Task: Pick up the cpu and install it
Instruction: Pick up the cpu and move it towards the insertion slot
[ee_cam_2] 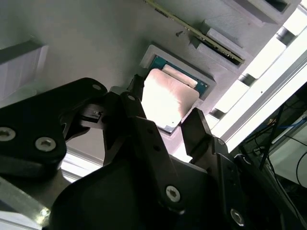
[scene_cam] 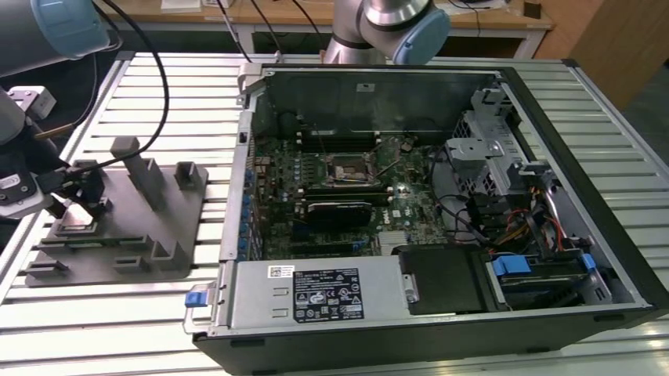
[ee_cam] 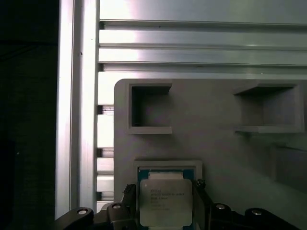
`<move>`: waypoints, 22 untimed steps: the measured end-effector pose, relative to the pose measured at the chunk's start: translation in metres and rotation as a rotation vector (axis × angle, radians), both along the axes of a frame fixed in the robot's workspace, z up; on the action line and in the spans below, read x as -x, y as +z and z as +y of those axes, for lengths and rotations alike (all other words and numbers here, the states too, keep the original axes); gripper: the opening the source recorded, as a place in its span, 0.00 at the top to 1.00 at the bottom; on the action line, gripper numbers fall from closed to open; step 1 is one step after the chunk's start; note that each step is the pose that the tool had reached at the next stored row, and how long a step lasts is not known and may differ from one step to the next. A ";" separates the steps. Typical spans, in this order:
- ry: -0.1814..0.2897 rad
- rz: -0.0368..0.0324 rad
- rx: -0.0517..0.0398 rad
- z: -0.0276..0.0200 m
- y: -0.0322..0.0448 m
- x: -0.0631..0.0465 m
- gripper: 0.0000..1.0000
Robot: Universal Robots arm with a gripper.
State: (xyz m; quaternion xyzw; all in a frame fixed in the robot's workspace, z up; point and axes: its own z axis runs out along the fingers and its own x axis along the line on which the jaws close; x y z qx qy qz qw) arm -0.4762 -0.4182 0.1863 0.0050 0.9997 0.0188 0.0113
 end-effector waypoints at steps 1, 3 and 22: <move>0.000 0.0001 0.0000 0.0000 -0.0004 0.000 0.41; 0.000 0.0002 0.0001 0.0000 -0.0007 0.000 0.41; 0.001 0.0000 0.0000 0.0000 -0.0036 0.000 0.41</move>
